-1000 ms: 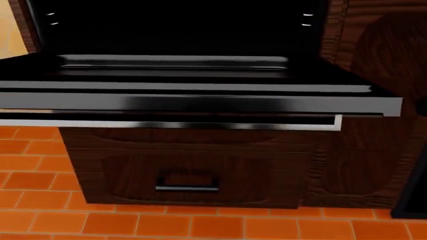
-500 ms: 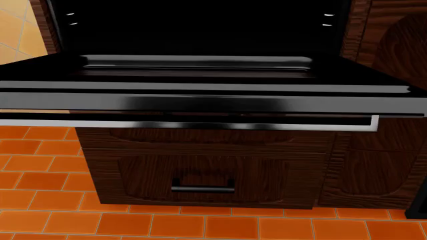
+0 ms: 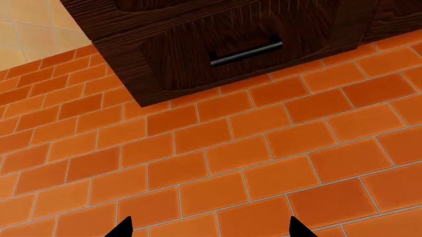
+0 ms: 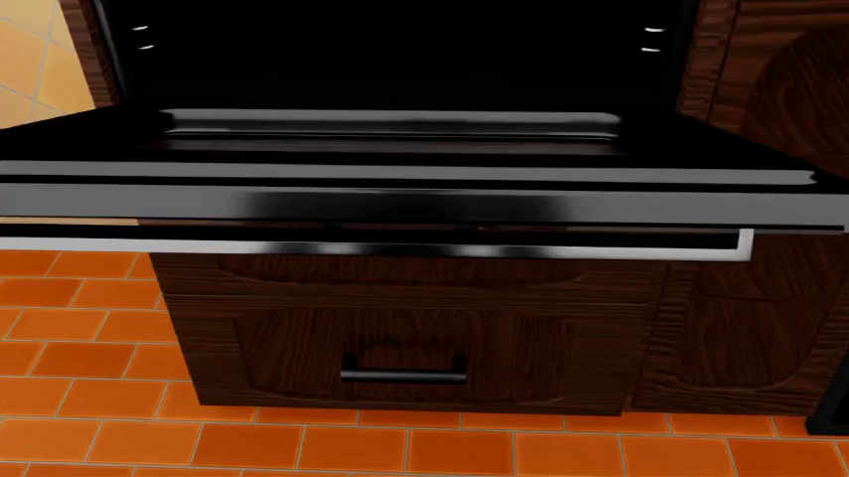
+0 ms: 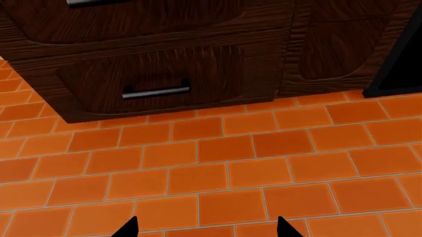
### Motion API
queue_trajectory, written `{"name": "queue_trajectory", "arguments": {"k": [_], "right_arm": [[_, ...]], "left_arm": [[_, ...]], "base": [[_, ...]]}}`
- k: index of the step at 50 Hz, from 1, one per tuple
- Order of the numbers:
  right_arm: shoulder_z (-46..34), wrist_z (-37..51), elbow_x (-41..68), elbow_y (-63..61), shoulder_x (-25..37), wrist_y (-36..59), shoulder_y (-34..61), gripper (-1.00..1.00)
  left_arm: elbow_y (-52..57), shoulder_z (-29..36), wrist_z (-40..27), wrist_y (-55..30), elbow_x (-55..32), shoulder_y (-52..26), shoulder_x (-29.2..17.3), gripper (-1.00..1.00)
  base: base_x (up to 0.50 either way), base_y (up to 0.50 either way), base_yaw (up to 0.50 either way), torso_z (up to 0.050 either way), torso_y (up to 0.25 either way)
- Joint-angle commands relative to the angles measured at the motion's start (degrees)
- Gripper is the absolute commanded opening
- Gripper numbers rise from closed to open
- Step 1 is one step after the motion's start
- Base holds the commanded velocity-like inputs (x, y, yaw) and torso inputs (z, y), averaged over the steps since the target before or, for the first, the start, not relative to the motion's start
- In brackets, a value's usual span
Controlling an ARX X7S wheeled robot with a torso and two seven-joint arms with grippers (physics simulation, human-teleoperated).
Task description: Close the oven door
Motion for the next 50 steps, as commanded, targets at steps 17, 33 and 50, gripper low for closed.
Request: {"name": "queue_trajectory", "arguments": {"k": [17,33,50], "right_arm": [[-0.2,0.4,0.6,-0.3,0.2,-0.2,0.0,1.0],[-0.5,0.2,0.7,0.2,0.3,-0.9,0.1,1.0],[-0.8,0.6,1.0,-0.6,0.6,-0.9,-0.2,1.0]], "left_arm": [[0.6,0.8,-0.5,0.1,-0.1,0.3,-0.2,1.0],[-0.5,1.2,-0.3,0.9,-0.1,0.0,-0.1,1.0],[0.3,1.3,-0.5,0.6,-0.6,0.2,-0.5,1.0]], "base": [[0.0,0.0,0.0,0.0,0.0],[0.02,0.0,0.0,0.0,0.0],[0.22,0.0,0.0,0.0,0.0]]}}
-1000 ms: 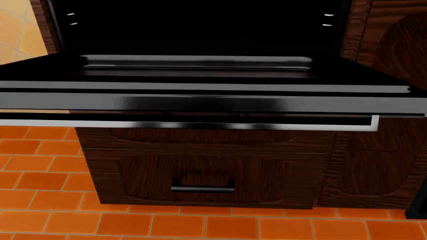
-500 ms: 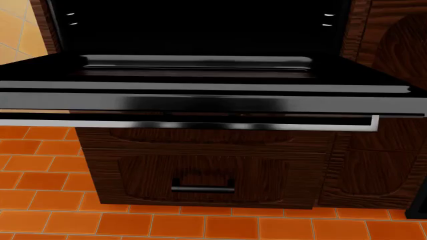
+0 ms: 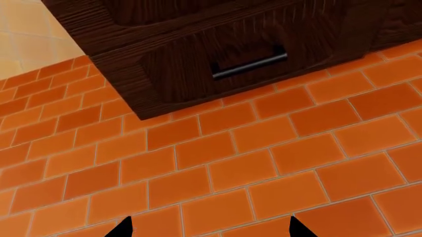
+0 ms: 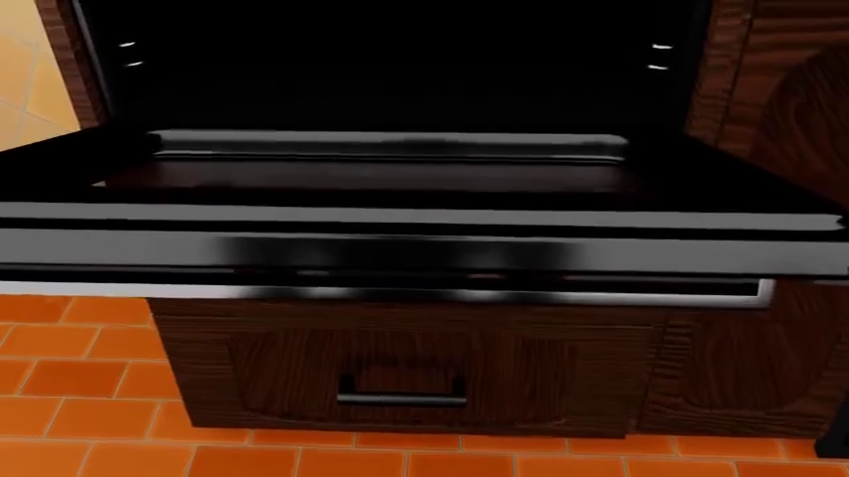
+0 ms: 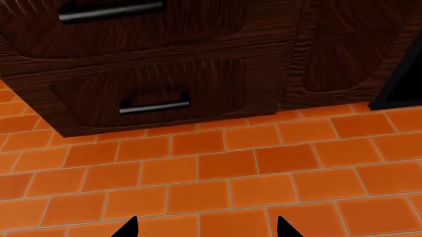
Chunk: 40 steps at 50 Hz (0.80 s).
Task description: Close the oven door
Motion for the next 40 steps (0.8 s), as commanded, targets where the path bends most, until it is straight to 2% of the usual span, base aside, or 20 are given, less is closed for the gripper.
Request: {"name": "queue_trajectory", "arguments": {"k": [1,13,15,18,25,40], "right_arm": [[-0.2,0.4,0.2,-0.7,0.2,0.2,-0.2,1.0],[-0.3,0.4,0.5,-0.8,0.4,0.2,-0.2,1.0],[-0.3,0.5,0.6,-1.0,0.4,0.3,-0.3,1.0],[-0.2,0.7,0.7,-1.2,0.5,0.3,-0.4,1.0],[-0.4,0.4,0.7,-0.3,0.3,-0.1,0.0,1.0],[-0.6,0.6,0.9,-0.4,0.5,-0.2,0.0,1.0]], "left_arm": [[-0.5,0.2,0.0,0.4,-0.1,-0.1,0.0,1.0],[0.6,0.5,-0.3,-0.3,-0.3,0.2,-0.2,1.0],[-5.8,0.5,0.5,4.2,0.2,-1.2,1.1,1.0],[0.3,0.5,-0.2,-0.1,-0.5,-0.1,-0.2,1.0],[-2.1,0.5,0.1,1.4,-0.4,-0.8,0.2,1.0],[-0.2,0.8,-0.4,0.3,-0.7,-0.2,-0.2,1.0]], "base": [[0.23,0.0,0.0,0.0,0.0],[0.23,0.0,0.0,0.0,0.0],[0.23,0.0,0.0,0.0,0.0],[0.23,0.0,0.0,0.0,0.0],[0.22,0.0,0.0,0.0,0.0],[0.23,0.0,0.0,0.0,0.0]]}}
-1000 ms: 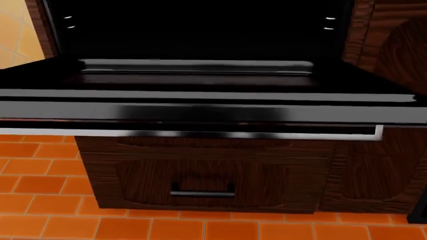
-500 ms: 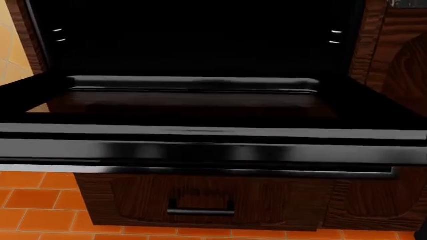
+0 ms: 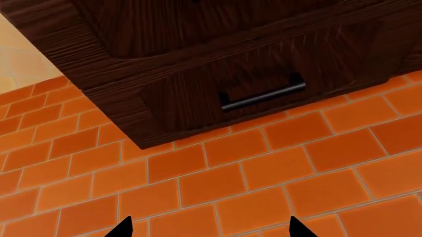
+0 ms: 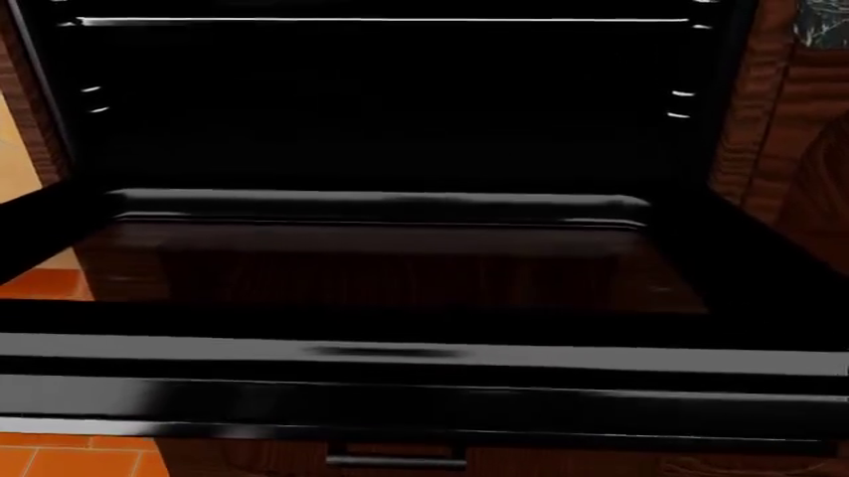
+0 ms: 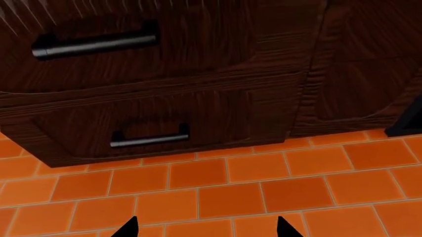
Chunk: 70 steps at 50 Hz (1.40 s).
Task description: Close the oven door
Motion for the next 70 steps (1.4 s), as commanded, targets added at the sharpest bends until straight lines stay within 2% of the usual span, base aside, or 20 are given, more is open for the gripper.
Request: {"name": "queue_trajectory", "arguments": {"k": [1,11,12,13,15,16,18,57,65,70], "right_arm": [[-0.2,0.1,0.2,0.0,0.1,0.0,0.0,1.0],[-0.3,0.3,0.3,-0.3,0.2,-0.1,-0.1,1.0],[-0.3,0.2,0.3,-0.2,0.2,-0.1,-0.1,1.0],[-0.4,0.2,0.4,-0.2,0.2,-0.2,-0.1,1.0],[-0.4,0.2,0.3,0.2,0.2,-0.2,0.0,1.0],[-0.4,0.2,0.4,0.1,0.2,-0.2,0.0,1.0],[-0.5,0.2,0.4,-0.2,0.2,-0.1,0.0,1.0],[-1.2,0.8,0.4,-0.1,0.5,-0.9,-0.1,1.0],[-1.2,1.6,0.9,-2.5,1.0,0.0,-0.7,1.0],[-1.1,3.5,1.4,-7.9,2.3,2.2,-1.6,1.0]], "left_arm": [[0.0,0.2,-0.2,0.1,-0.1,0.0,-0.1,1.0],[-1.0,0.4,0.0,0.9,-0.2,-0.3,0.1,1.0],[-2.0,0.4,0.3,1.2,-0.2,-0.6,0.3,1.0],[-9.2,0.5,1.2,6.4,0.5,-2.0,1.8,1.0],[-3.5,0.5,0.4,2.3,-0.1,-0.9,0.6,1.0],[-7.2,0.6,0.9,5.1,0.3,-1.6,1.5,1.0],[-0.6,0.6,0.1,0.4,-0.4,-0.3,0.1,1.0],[-0.4,1.2,-0.2,0.7,-1.0,0.0,-0.2,1.0],[1.4,1.1,-0.7,-0.6,-1.3,0.1,-0.4,1.0],[9.0,1.1,-1.9,-4.8,-2.1,1.3,-1.8,1.0]], "base": [[0.23,0.0,0.0,0.0,0.0],[0.23,0.0,0.0,0.0,0.0],[0.23,0.0,0.0,0.0,0.0],[0.23,0.0,0.0,0.0,0.0],[0.22,0.0,0.0,0.0,0.0],[0.23,0.0,0.0,0.0,0.0],[0.22,0.0,0.0,0.0,0.0],[0.2,0.0,0.0,0.0,0.0],[0.0,0.0,0.0,0.0,0.002],[0.0,0.0,0.0,0.0,0.0]]}}
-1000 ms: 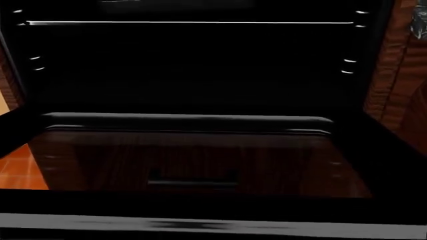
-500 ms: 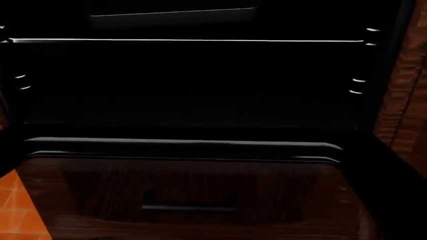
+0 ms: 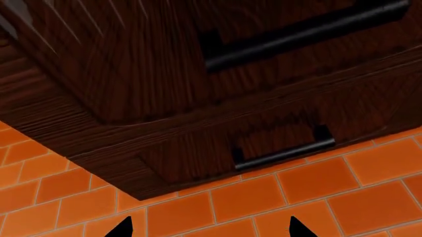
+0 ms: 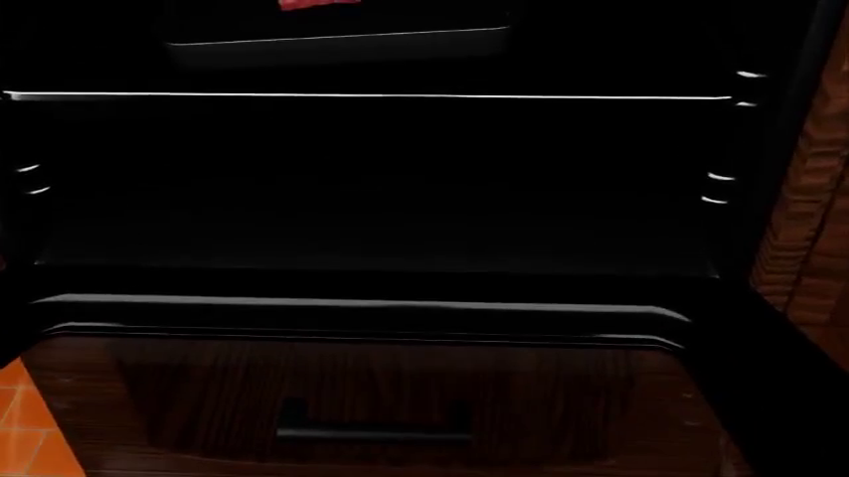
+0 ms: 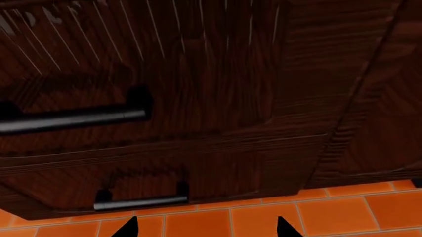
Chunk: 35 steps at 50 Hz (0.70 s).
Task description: Close the oven door
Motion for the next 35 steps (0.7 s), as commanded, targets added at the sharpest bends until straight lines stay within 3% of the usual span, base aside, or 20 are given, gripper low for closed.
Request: {"name": "queue_trajectory", "arguments": {"k": [1,6,22,35], "right_arm": [[0.1,2.8,0.8,-7.6,1.9,3.1,-1.3,1.0],[0.3,4.8,1.2,-12.9,3.4,5.5,-1.8,1.0],[-0.2,13.1,0.6,-31.3,7.9,14.2,-1.5,1.0],[-1.6,16.1,-0.4,-40.0,10.1,19.0,2.0,1.0]], "left_arm": [[8.9,-0.2,-1.6,-5.2,-1.1,0.9,-1.6,1.0],[10.7,-0.4,-1.9,-6.7,-1.7,0.2,-1.7,1.0],[33.9,-3.4,-5.8,-17.2,-6.4,1.3,-5.7,1.0],[45.1,-6.8,-9.7,-20.8,-8.9,0.6,-6.6,1.0]], "base": [[0.0,0.0,0.0,0.0,0.0],[0.0,0.0,0.0,0.0,0.0],[0.0,0.0,0.0,0.0,0.0],[0.0,0.0,0.0,0.0,0.0]]}}
